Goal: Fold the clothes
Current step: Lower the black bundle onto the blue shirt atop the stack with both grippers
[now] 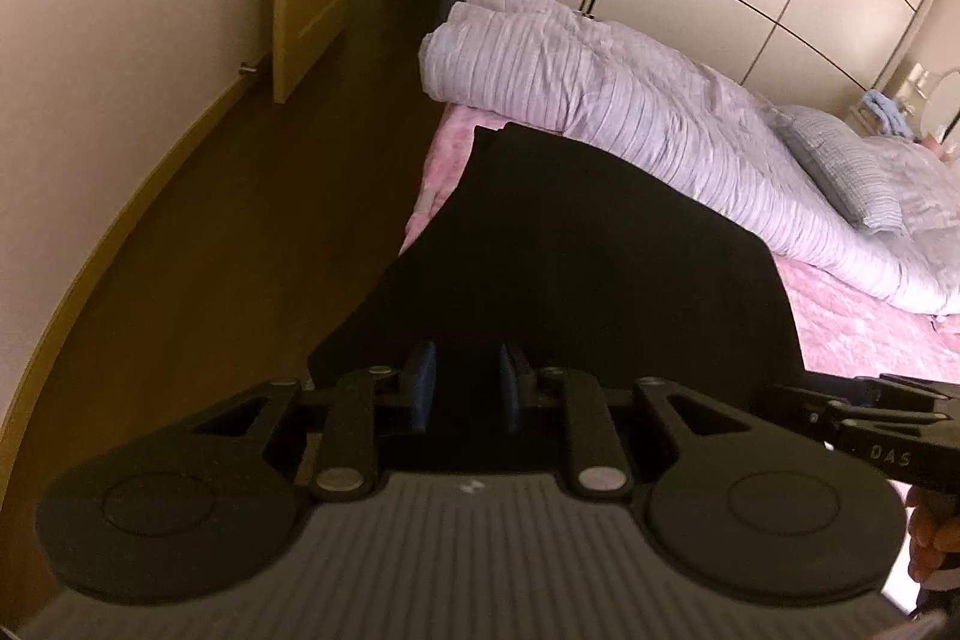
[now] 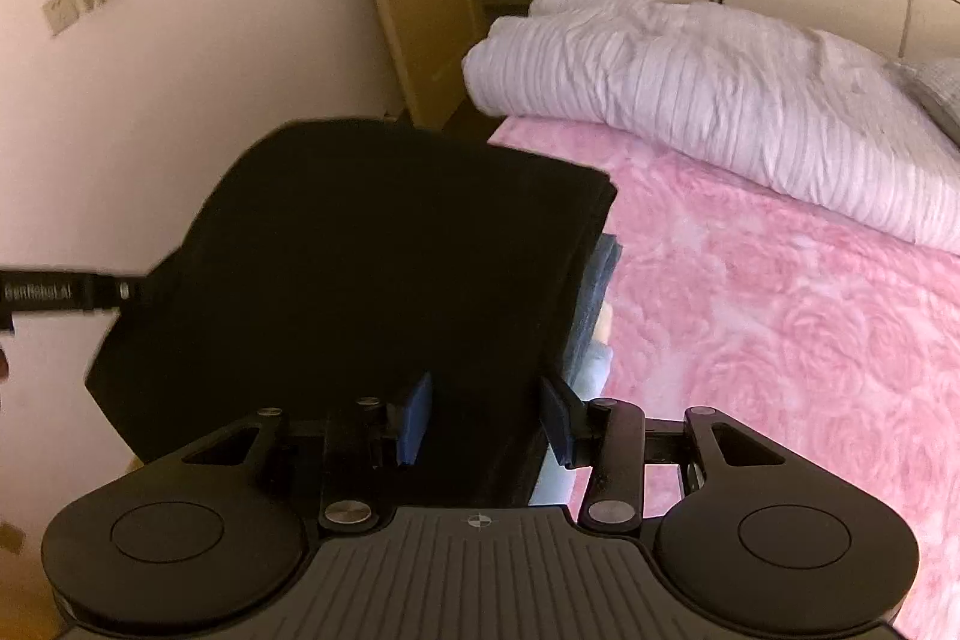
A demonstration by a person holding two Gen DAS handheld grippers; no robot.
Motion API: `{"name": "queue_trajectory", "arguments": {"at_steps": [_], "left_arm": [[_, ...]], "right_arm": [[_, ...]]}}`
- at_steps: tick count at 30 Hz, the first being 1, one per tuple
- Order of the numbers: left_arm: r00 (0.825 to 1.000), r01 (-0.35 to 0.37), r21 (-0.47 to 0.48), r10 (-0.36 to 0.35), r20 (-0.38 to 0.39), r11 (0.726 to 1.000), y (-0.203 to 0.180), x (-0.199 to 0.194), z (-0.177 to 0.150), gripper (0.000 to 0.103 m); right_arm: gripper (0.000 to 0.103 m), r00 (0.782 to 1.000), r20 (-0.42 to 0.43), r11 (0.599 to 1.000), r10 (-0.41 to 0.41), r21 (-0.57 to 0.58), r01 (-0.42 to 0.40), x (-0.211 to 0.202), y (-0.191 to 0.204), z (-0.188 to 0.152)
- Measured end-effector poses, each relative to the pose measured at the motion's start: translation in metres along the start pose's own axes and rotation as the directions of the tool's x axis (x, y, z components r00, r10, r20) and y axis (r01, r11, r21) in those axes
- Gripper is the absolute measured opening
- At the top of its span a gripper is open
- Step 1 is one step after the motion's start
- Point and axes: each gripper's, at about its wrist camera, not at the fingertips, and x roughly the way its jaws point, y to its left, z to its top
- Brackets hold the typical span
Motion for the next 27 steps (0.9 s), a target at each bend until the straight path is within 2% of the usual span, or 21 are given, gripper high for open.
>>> {"name": "queue_trajectory", "arguments": {"at_steps": [4, 6, 9, 12, 21, 27], "left_arm": [[0.996, -0.077, 0.008, 0.077, -0.044, 0.997, -0.016, -0.020, 0.003, 0.021], [0.990, -0.127, 0.024, 0.128, -0.060, 0.992, -0.027, -0.031, 0.001, 0.026], [0.981, -0.178, 0.048, 0.181, -0.074, 0.983, -0.042, -0.048, -0.008, 0.029], [0.971, -0.222, 0.072, 0.228, -0.076, 0.972, -0.057, -0.065, -0.021, 0.034], [0.950, -0.297, 0.124, 0.306, -0.064, 0.947, -0.092, -0.113, -0.058, 0.037], [0.953, -0.300, 0.132, 0.304, -0.013, 0.945, -0.108, -0.144, -0.069, 0.040]], "right_arm": [[0.044, 1.000, -0.013, 0.998, -0.006, 0.056, 0.006, -0.017, 0.002, 0.004], [0.044, 0.999, -0.034, 0.994, -0.014, 0.104, 0.017, -0.027, 0.002, 0.005], [0.044, 0.996, -0.090, 0.985, 0.000, 0.170, 0.015, -0.037, 0.001, -0.003], [0.044, 0.994, -0.113, 0.981, -0.003, 0.190, 0.024, -0.050, 0.003, -0.015], [0.044, 0.994, -0.103, 0.981, -0.019, 0.191, 0.038, -0.107, 0.014, -0.035], [0.045, 0.996, -0.089, 0.984, -0.029, 0.170, 0.044, -0.136, 0.025, -0.043]]}}
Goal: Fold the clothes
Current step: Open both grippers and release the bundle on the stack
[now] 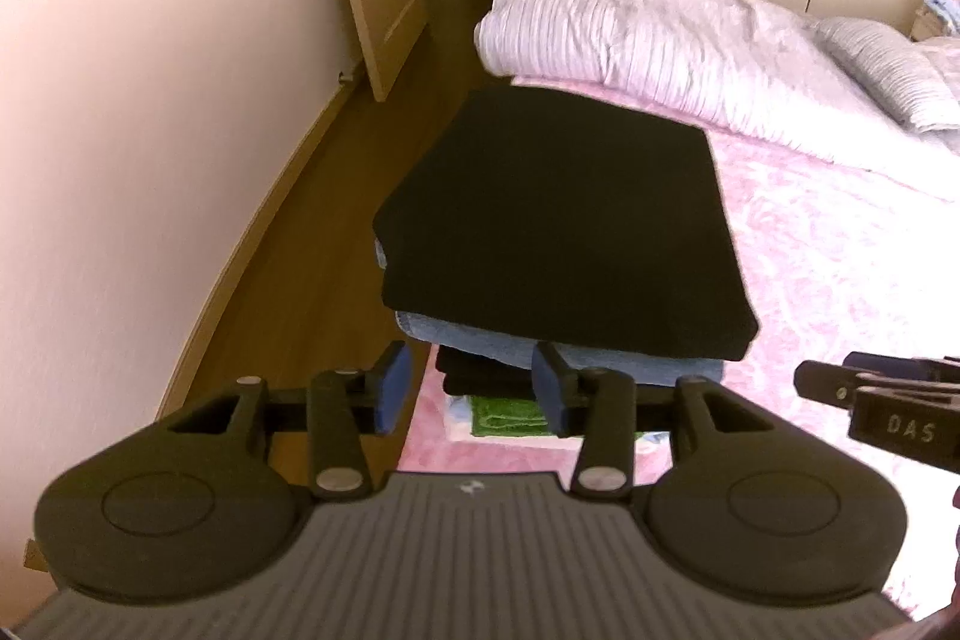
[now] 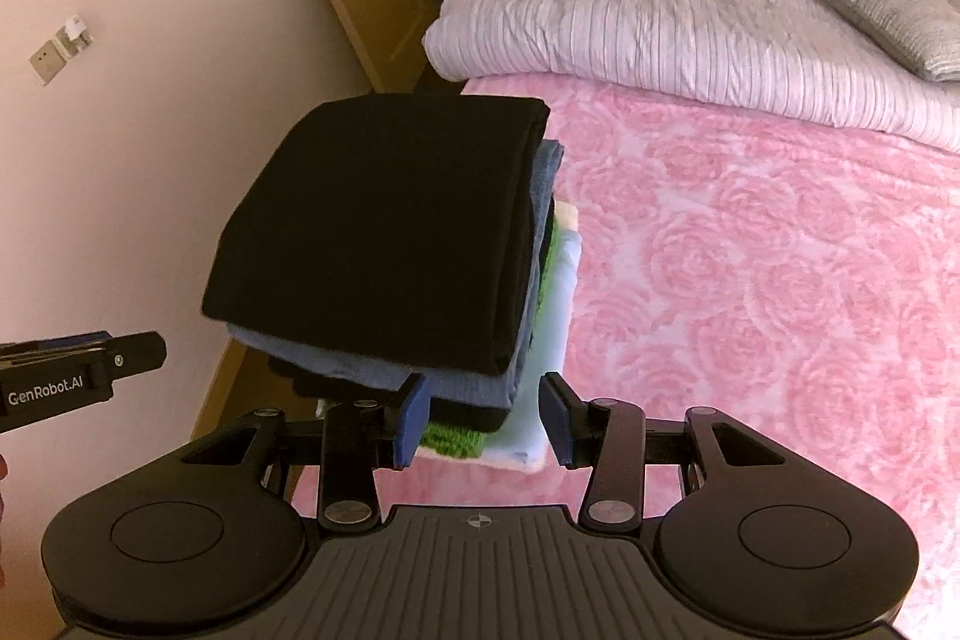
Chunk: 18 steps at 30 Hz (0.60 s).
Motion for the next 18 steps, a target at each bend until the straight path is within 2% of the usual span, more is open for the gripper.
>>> {"name": "queue_trajectory", "arguments": {"at_steps": [5, 11, 18], "left_arm": [[0.999, -0.010, -0.016, 0.011, 0.052, 1.000, -0.006, -0.025, -0.005, 0.049], [0.998, 0.000, -0.015, 0.001, 0.063, 1.000, -0.007, -0.038, -0.010, 0.049], [0.999, -0.023, -0.006, 0.023, 0.049, 1.000, -0.005, -0.040, -0.023, 0.049]], "right_arm": [[0.045, 1.000, 0.021, 0.998, -0.019, -0.065, 0.020, -0.022, 0.011, -0.010], [0.045, 0.996, 0.058, 0.984, -0.071, -0.157, 0.080, -0.034, 0.030, -0.021], [0.045, 0.996, 0.068, 0.992, -0.055, -0.112, 0.063, -0.042, 0.027, -0.035]]}}
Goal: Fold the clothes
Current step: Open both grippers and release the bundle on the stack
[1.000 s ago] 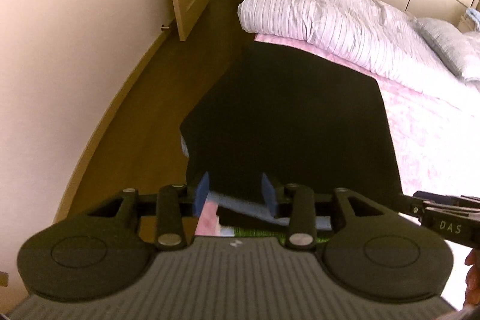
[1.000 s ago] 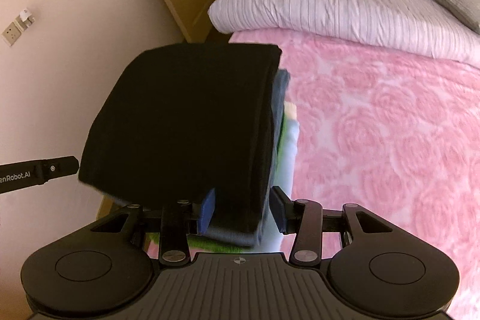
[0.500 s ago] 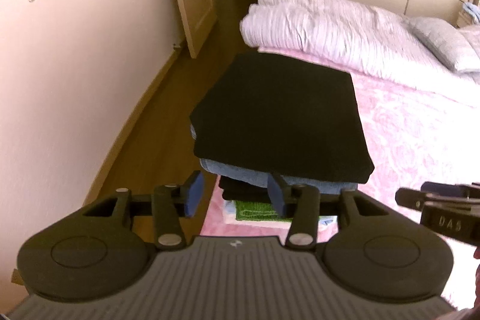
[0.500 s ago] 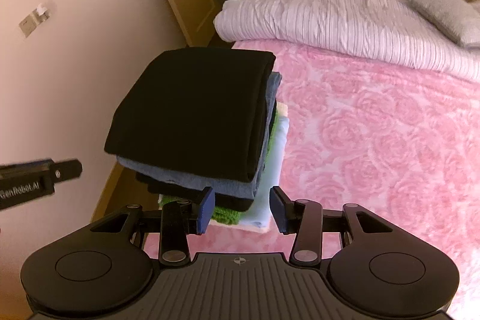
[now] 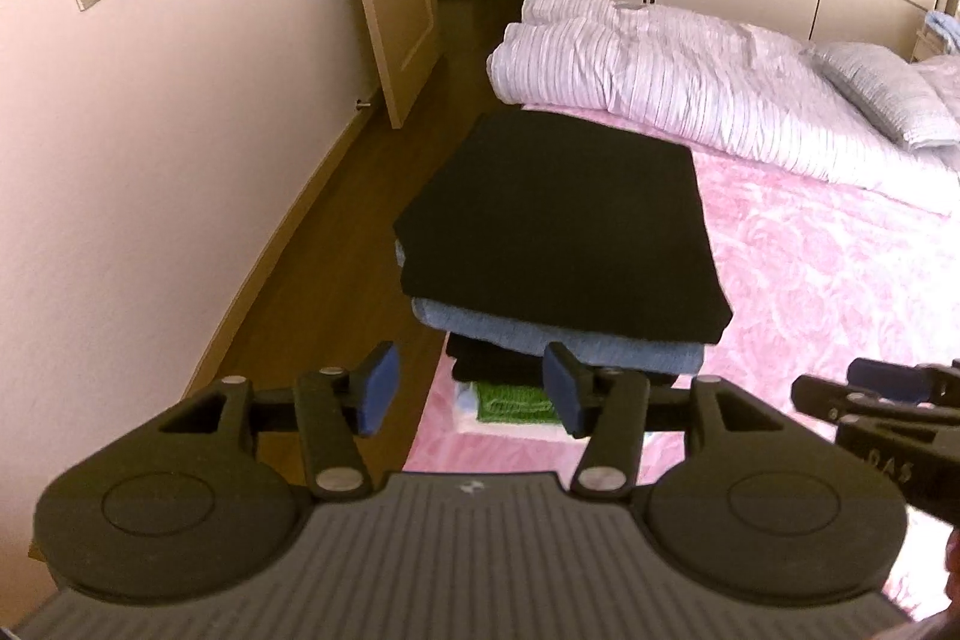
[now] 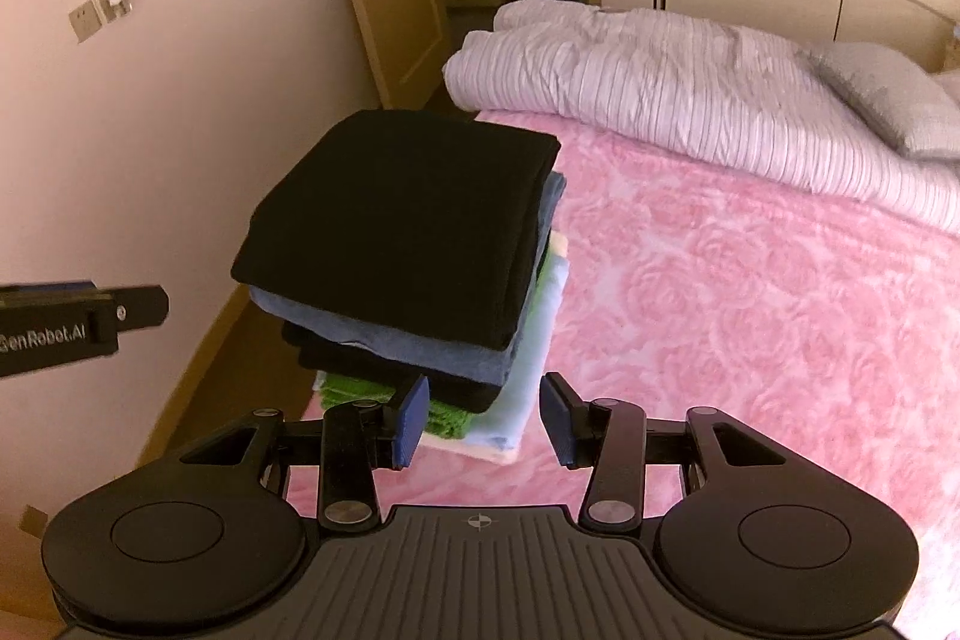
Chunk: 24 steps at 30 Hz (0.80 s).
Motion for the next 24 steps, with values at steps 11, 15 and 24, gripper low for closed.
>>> {"name": "queue_trajectory", "arguments": {"at_steps": [11, 15, 24], "left_arm": [[0.999, 0.015, 0.007, -0.014, -0.048, 1.000, 0.001, 0.006, -0.025, 0.049], [0.998, 0.034, 0.015, -0.033, -0.049, 0.999, -0.003, 0.009, -0.026, 0.049], [0.998, 0.044, -0.017, -0.044, -0.048, 0.999, -0.018, 0.014, -0.023, 0.049]], "right_arm": [[0.045, 0.998, -0.057, 0.998, 0.037, 0.061, -0.033, 0.000, -0.004, -0.013], [0.045, 0.998, -0.054, 0.998, 0.019, 0.053, -0.016, -0.003, -0.006, -0.016], [0.045, 0.998, -0.069, 1.000, 0.000, 0.026, 0.002, -0.002, -0.019, -0.016]]}}
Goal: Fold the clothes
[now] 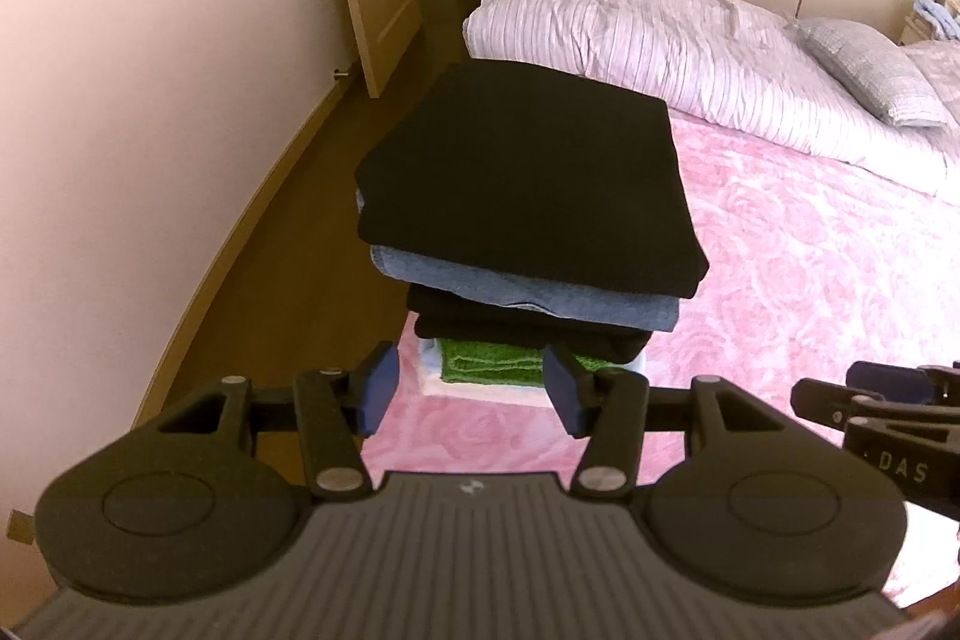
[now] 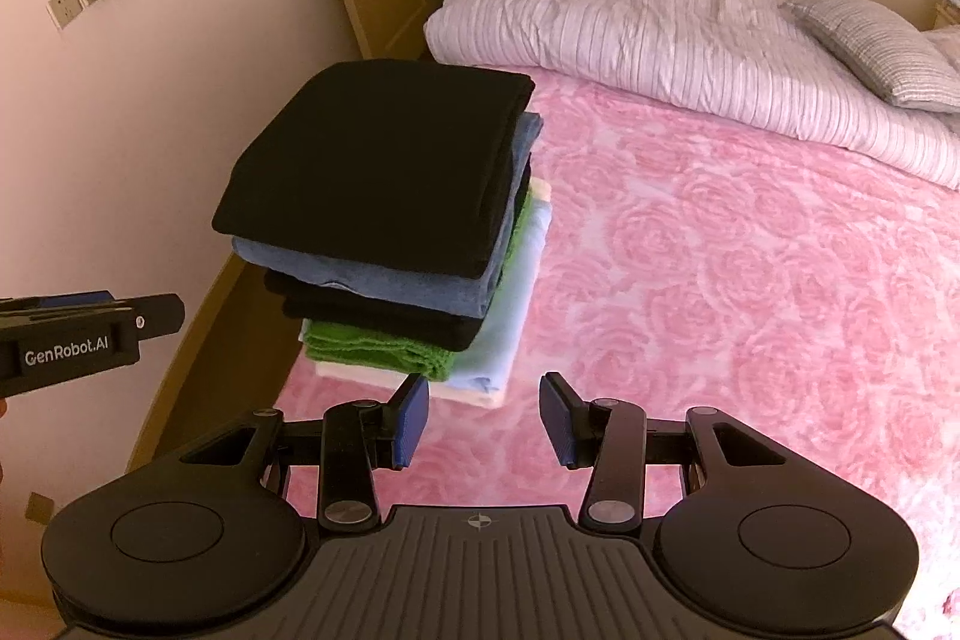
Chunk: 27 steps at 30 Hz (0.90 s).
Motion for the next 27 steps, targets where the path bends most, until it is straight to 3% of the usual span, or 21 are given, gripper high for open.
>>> {"name": "queue_trajectory", "arguments": {"at_steps": [10, 14, 20, 27], "left_arm": [[0.992, -0.121, -0.147, 0.126, 0.026, 0.982, -0.043, -0.008, 0.000, 0.049], [0.982, -0.181, -0.252, 0.190, 0.013, 0.951, -0.076, -0.014, -0.010, 0.049], [0.948, -0.314, -0.357, 0.308, -0.076, 0.880, -0.151, -0.033, -0.024, 0.049], [0.948, -0.311, -0.477, 0.302, -0.100, 0.822, -0.236, -0.064, -0.044, 0.048]], "right_arm": [[0.045, 0.996, -0.007, 0.982, 0.087, -0.169, -0.087, 0.014, -0.039, 0.022], [0.045, 0.987, -0.036, 0.953, 0.157, -0.257, -0.161, 0.020, -0.069, 0.029], [0.045, 0.970, -0.081, 0.903, 0.231, -0.354, -0.245, 0.016, -0.128, 0.036], [0.045, 0.947, -0.141, 0.836, 0.288, -0.445, -0.320, -0.010, -0.191, 0.032]]}}
